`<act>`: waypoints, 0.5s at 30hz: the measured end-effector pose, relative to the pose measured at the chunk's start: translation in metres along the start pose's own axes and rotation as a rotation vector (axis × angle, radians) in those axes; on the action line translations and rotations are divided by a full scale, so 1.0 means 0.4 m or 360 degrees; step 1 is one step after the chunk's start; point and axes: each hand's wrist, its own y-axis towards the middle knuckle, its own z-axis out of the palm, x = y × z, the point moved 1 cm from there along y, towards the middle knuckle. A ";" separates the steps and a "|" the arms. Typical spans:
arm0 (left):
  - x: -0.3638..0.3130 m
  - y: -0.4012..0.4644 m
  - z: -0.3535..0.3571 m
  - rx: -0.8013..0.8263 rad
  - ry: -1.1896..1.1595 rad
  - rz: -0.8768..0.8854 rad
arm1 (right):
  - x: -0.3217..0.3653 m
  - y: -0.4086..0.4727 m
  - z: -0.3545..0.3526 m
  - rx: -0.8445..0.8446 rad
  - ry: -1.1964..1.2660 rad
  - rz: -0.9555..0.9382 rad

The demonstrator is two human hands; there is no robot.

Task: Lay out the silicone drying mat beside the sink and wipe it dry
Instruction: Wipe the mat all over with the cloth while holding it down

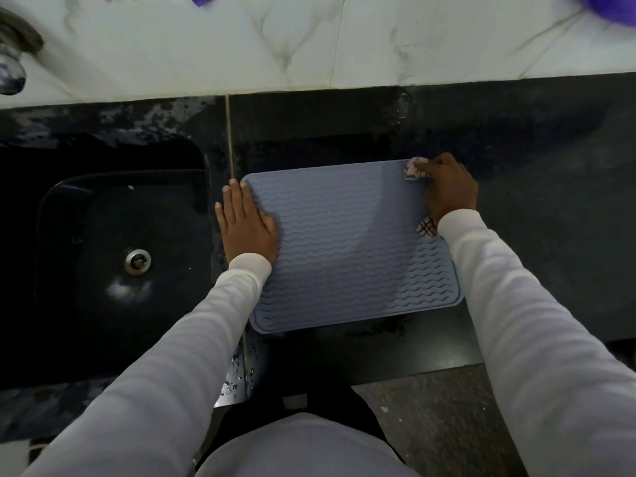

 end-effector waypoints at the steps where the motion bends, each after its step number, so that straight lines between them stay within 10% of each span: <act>1: 0.000 0.000 -0.003 -0.0005 -0.0034 0.0002 | 0.018 -0.002 -0.007 -0.0016 0.0026 -0.0003; 15: 0.005 0.008 -0.031 -0.0108 -0.0356 -0.0048 | 0.665 -0.136 0.229 0.0280 0.0326 -0.0823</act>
